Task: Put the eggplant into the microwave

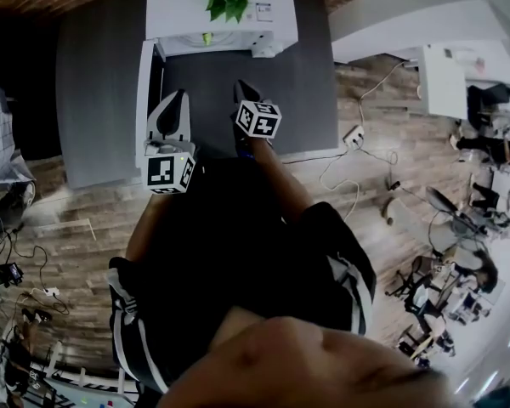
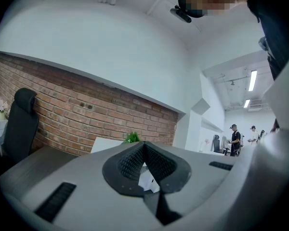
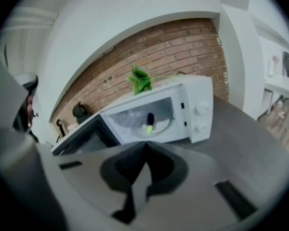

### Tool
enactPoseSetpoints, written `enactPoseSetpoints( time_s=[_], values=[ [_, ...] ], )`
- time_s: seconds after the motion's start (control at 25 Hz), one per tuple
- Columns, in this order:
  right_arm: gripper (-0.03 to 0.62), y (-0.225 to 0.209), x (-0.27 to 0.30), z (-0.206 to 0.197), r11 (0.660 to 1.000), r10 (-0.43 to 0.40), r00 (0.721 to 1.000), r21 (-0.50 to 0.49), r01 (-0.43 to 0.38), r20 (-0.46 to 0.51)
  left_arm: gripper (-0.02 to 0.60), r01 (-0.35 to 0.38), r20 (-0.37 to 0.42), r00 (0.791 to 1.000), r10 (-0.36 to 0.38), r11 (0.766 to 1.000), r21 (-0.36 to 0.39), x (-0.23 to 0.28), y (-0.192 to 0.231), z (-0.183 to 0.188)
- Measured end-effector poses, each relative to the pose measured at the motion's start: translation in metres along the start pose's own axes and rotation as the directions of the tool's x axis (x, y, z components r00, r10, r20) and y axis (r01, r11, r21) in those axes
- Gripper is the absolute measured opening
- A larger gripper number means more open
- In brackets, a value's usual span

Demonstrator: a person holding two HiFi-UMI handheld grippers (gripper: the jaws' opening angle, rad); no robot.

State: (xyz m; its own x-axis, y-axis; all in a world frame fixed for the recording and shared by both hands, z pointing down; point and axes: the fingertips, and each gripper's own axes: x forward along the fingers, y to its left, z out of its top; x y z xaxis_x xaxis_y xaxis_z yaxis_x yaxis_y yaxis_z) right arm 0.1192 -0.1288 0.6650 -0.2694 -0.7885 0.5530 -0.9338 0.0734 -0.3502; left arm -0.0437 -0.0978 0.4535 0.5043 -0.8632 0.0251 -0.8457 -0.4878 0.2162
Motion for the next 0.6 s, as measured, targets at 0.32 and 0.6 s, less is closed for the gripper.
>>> enactPoseSetpoints(
  time_s=[0.32, 0.6],
  values=[
    [0.032, 0.023, -0.035, 0.02, 0.999, 0.037, 0.997, -0.043, -0.034, 0.066, 0.035, -0.009, -0.016, 1.0, 0.009, 1.0, 0.007, 0.001, 0.0, -0.009],
    [0.032, 0.051, -0.076, 0.041, 0.994, 0.081, 0.985, -0.085, -0.069, 0.152, 0.035, -0.014, -0.03, 0.999, 0.015, 1.0, 0.015, -0.001, -0.001, -0.018]
  ],
)
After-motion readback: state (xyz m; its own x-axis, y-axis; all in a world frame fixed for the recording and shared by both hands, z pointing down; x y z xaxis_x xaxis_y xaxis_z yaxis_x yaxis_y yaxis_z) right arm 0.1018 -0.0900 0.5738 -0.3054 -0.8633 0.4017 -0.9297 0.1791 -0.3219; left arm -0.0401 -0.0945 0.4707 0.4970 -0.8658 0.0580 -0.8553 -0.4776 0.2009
